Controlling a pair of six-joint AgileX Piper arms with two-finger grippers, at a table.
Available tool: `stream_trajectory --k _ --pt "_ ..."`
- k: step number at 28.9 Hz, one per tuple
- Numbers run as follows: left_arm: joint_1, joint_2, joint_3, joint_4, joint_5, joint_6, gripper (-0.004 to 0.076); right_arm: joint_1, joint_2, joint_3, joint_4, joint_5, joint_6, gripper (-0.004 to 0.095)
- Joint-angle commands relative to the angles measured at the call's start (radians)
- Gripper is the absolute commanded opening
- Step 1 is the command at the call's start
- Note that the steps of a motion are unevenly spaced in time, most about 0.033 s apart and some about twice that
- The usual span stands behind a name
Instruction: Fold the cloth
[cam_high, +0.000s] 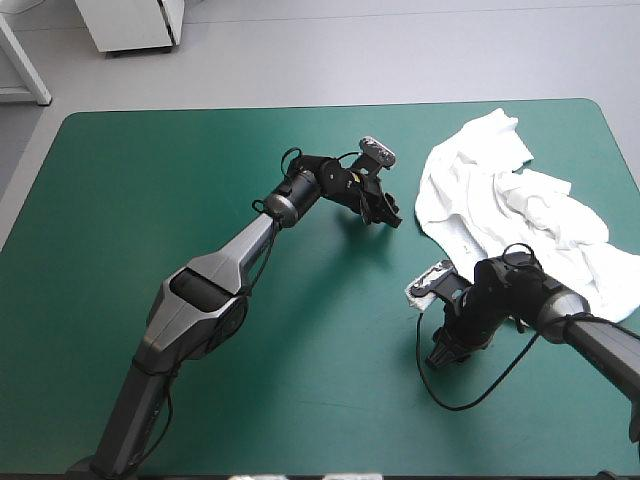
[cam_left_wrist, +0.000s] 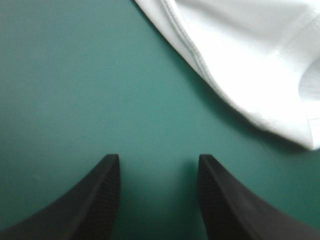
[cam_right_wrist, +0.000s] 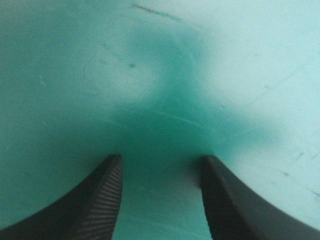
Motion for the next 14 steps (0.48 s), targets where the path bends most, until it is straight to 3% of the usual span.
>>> stream_trajectory --k 1,14 --pt "0.005 -0.027 0.000 0.037 0.038 -0.019 0.0367 0.000 -0.018 -0.015 0.014 0.032 -0.001 0.0459" --pt "0.006 -0.027 0.000 0.037 0.040 -0.019 0.0367 0.000 -0.020 -0.015 0.014 0.029 0.012 0.0459"
